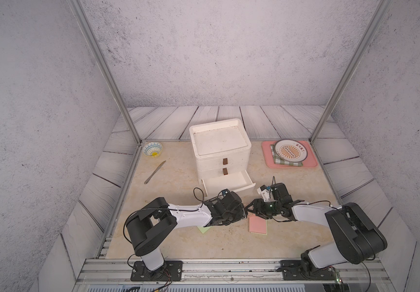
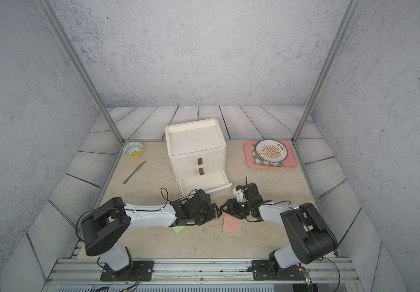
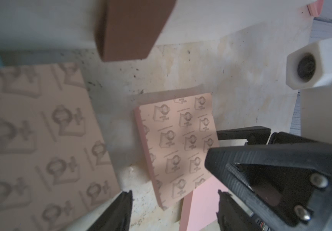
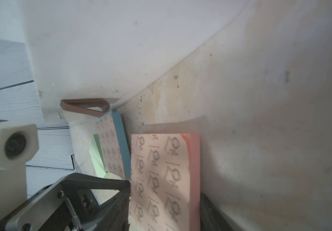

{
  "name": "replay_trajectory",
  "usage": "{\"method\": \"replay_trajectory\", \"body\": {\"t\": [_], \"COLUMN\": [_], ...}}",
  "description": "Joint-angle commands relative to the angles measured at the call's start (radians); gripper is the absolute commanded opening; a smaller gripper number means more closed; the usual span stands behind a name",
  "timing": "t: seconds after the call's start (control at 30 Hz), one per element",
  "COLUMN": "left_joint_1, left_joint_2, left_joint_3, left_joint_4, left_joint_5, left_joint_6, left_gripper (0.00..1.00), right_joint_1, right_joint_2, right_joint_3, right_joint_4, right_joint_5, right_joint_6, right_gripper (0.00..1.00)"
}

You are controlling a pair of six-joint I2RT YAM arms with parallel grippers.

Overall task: Please put the sticky notes in the drawer by color
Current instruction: Pick up the sticky notes from the center of the board.

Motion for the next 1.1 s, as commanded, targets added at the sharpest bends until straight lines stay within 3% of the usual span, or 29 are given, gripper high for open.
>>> {"method": "replay_trajectory", "body": {"t": [0.0, 0.07, 0.2, 0.4, 0.67, 0.73, 0.9, 1.07], "left_joint_1": [-0.009, -0.01, -0.009, -0.013, -0.013, -0.013, -0.008, 0.003], "left_joint_2": [0.02, 0.027, 0.039, 0.024, -0.05, -0.079, -0.232, -0.505], "left_joint_3": [0.015, 0.005, 0.004, -0.004, -0.01, -0.011, -0.016, -0.031], "left_joint_4": [0.054, 0.073, 0.1, 0.097, 0.039, 0.011, -0.124, -0.348], "left_joint_5": [-0.024, -0.021, 0.007, 0.004, -0.031, -0.044, -0.127, -0.347], "left_joint_6": [-0.032, -0.041, -0.036, -0.027, 0.009, 0.023, 0.088, 0.186], "left_gripper": [0.71, 0.69, 0.55, 0.54, 0.56, 0.56, 0.57, 0.58], "right_joint_1": [-0.001, -0.001, -0.002, 0.0, -0.001, -0.003, -0.004, -0.004], "right_joint_2": [0.012, 0.009, 0.009, -0.019, -0.052, -0.068, -0.158, -0.323], "right_joint_3": [-0.009, -0.013, -0.014, -0.018, -0.019, -0.013, 0.01, 0.075], "right_joint_4": [0.011, 0.015, 0.011, 0.0, -0.01, -0.026, -0.126, -0.292], "right_joint_5": [-0.023, -0.02, -0.011, 0.003, 0.006, 0.005, 0.016, 0.03], "right_joint_6": [0.007, 0.009, 0.01, 0.013, 0.019, 0.017, -0.003, -0.02], "right_gripper": [0.55, 0.54, 0.44, 0.37, 0.17, 0.16, 0.14, 0.13]}}
